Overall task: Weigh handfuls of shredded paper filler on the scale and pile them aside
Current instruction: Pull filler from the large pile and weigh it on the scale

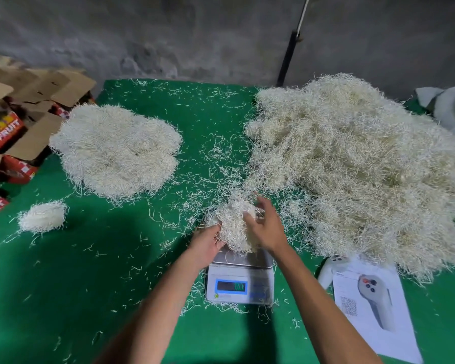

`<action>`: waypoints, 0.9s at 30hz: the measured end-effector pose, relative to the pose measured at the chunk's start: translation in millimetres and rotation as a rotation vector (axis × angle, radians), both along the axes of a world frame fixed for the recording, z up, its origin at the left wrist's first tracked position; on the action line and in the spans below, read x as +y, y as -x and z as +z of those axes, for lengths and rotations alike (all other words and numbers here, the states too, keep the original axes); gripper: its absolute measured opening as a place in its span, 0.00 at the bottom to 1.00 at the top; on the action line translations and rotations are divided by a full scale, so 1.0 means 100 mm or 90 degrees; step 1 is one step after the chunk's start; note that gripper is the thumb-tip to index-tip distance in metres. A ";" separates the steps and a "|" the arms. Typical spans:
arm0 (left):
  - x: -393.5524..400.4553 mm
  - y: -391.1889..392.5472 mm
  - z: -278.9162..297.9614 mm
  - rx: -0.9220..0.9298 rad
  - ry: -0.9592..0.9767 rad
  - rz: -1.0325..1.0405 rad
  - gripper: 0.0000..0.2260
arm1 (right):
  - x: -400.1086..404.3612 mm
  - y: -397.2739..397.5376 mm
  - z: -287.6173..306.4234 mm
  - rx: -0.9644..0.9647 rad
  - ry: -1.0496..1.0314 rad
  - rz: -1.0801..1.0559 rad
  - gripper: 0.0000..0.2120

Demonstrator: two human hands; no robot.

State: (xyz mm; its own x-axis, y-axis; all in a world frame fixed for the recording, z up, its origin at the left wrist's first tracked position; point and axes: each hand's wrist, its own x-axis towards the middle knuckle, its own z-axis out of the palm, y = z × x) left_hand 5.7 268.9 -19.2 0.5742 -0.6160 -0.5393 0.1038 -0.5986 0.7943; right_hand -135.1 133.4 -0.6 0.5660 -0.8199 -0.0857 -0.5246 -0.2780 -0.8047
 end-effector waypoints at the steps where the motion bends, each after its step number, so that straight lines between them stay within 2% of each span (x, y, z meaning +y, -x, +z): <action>1: 0.01 0.01 -0.02 -0.016 -0.010 -0.028 0.25 | 0.02 0.03 -0.02 0.032 -0.065 0.002 0.35; 2: -0.01 0.02 -0.03 -0.012 -0.023 -0.058 0.23 | 0.05 0.06 -0.04 0.038 -0.139 0.007 0.35; 4: -0.06 0.02 -0.07 0.076 -0.024 -0.053 0.21 | 0.12 0.12 -0.11 -0.021 -0.234 0.002 0.31; 6: -0.14 0.00 -0.11 0.187 0.020 0.029 0.21 | 0.13 0.19 -0.09 -0.042 -0.181 -0.059 0.34; 8: -0.17 -0.03 -0.15 0.207 0.016 0.117 0.29 | 0.12 0.25 -0.06 -0.040 -0.135 -0.121 0.33; 10: -0.13 -0.04 -0.22 0.150 0.008 0.091 0.34 | 0.10 0.32 -0.09 -0.048 -0.119 -0.153 0.29; 12: -0.07 -0.02 -0.26 0.081 0.031 0.058 0.35 | 0.09 0.37 -0.12 -0.032 -0.132 -0.134 0.23; 16: 0.14 0.02 -0.34 0.017 0.076 -0.009 0.39 | 0.10 0.61 -0.27 -0.025 -0.158 -0.093 0.29; 18: 0.31 0.00 -0.43 -0.028 0.116 0.005 0.35 | 0.16 0.79 -0.37 -0.066 -0.178 -0.147 0.33; 20: 0.51 -0.01 -0.55 -0.089 0.125 0.020 0.27 | 0.25 0.97 -0.53 -0.072 -0.194 -0.179 0.32; 22: 0.73 0.01 -0.73 -0.164 0.070 -0.018 0.22 | 0.34 1.18 -0.75 0.025 -0.138 -0.161 0.26; 24: 0.96 0.05 -0.94 -0.294 -0.039 -0.135 0.23 | 0.46 1.36 -0.99 0.162 -0.048 -0.072 0.22; 27: 1.20 0.15 -1.20 -0.450 -0.113 -0.287 0.26 | 0.71 1.55 -1.26 0.302 0.088 0.046 0.27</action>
State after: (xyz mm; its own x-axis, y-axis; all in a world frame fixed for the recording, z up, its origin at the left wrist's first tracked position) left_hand -9.3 389.3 -139.6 0.5327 -0.8062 -0.2577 -0.6578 -0.5859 0.4734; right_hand -289.6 204.0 -127.0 0.5470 -0.8016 -0.2412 -0.7994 -0.4146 -0.4348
